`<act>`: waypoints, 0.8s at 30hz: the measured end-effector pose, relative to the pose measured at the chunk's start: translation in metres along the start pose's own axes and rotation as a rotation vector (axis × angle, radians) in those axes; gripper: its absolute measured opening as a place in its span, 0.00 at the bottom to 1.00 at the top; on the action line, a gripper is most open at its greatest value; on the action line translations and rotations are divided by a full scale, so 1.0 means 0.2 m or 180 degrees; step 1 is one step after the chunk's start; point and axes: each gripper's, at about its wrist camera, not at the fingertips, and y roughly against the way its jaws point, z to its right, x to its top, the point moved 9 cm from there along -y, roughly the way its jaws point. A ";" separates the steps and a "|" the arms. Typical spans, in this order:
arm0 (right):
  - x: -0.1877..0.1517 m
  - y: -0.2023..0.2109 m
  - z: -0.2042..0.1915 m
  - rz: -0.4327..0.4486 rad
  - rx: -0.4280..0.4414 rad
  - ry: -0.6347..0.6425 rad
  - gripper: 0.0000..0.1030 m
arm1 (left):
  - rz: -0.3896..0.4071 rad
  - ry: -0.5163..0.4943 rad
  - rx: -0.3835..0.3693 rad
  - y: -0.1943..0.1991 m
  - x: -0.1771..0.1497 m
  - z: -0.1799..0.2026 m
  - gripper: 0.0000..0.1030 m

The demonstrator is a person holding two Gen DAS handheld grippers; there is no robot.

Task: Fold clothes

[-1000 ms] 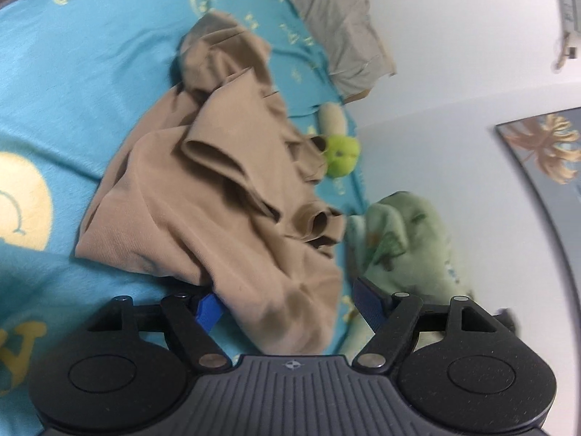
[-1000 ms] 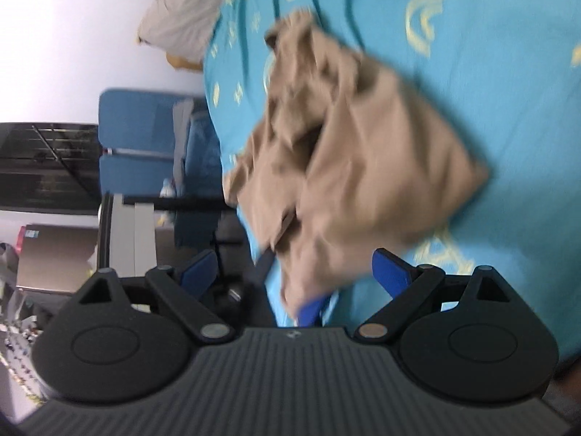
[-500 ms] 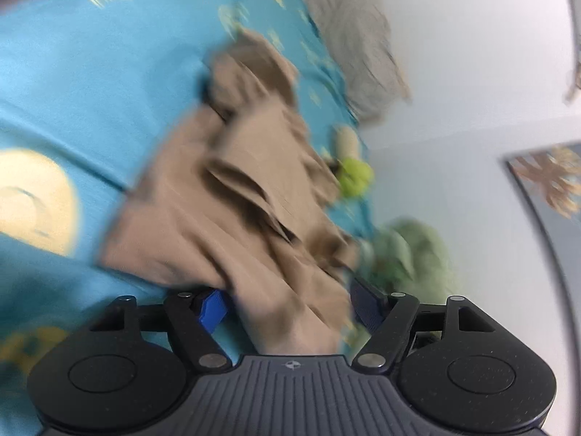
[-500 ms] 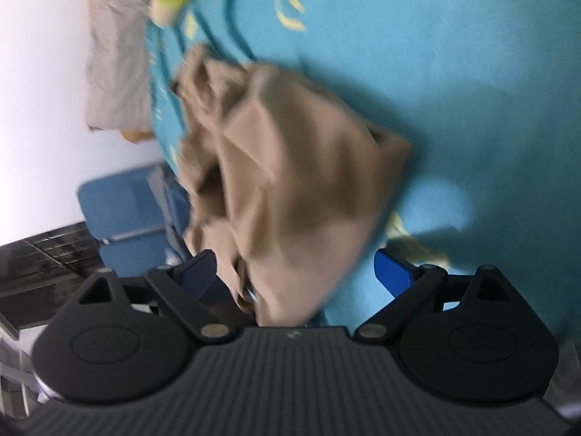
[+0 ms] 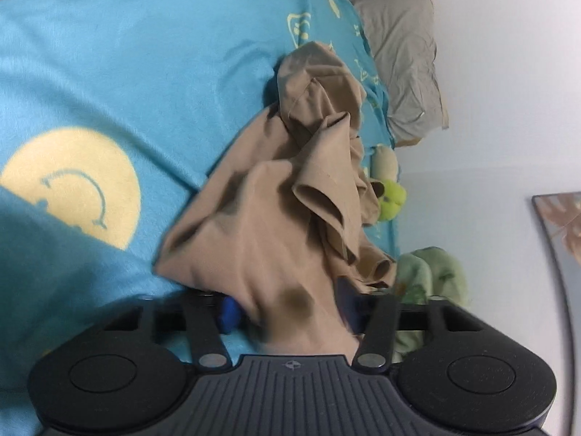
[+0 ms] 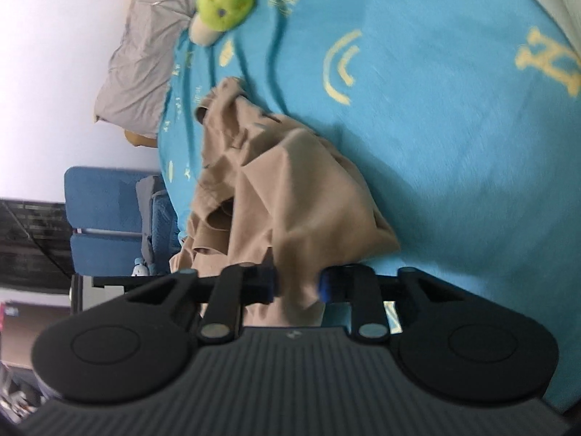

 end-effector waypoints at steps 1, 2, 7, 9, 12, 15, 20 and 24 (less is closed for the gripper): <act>0.01 0.01 -0.02 0.0033 0.0029 0.0056 0.19 | 0.0045 0.0010 -0.0027 0.00 0.01 0.00 0.40; 0.02 0.01 -0.03 0.0065 0.0058 0.0112 0.19 | 0.0070 0.0039 -0.0066 0.01 0.02 0.00 0.37; 0.03 0.05 -0.13 0.0150 0.0175 0.0399 0.16 | 0.0219 -0.0006 -0.0163 0.04 0.08 0.04 0.09; 0.03 0.08 -0.18 0.0131 0.0174 0.0439 0.15 | 0.0290 -0.0096 -0.0233 0.06 0.10 0.09 0.06; 0.02 0.16 -0.25 0.0146 0.0179 0.0531 0.13 | 0.0370 -0.0276 -0.0243 0.17 0.08 0.19 0.03; -0.01 0.31 -0.34 0.0317 0.0239 0.0712 0.08 | 0.0450 -0.0453 -0.0254 0.28 0.06 0.29 0.02; -0.08 0.58 -0.39 0.0519 0.0370 0.0835 0.03 | 0.0552 -0.0683 -0.0301 0.52 -0.07 0.40 0.02; -0.15 0.69 -0.32 0.0436 0.0301 0.0838 0.03 | 0.0482 -0.0737 -0.0182 0.61 -0.20 0.35 0.02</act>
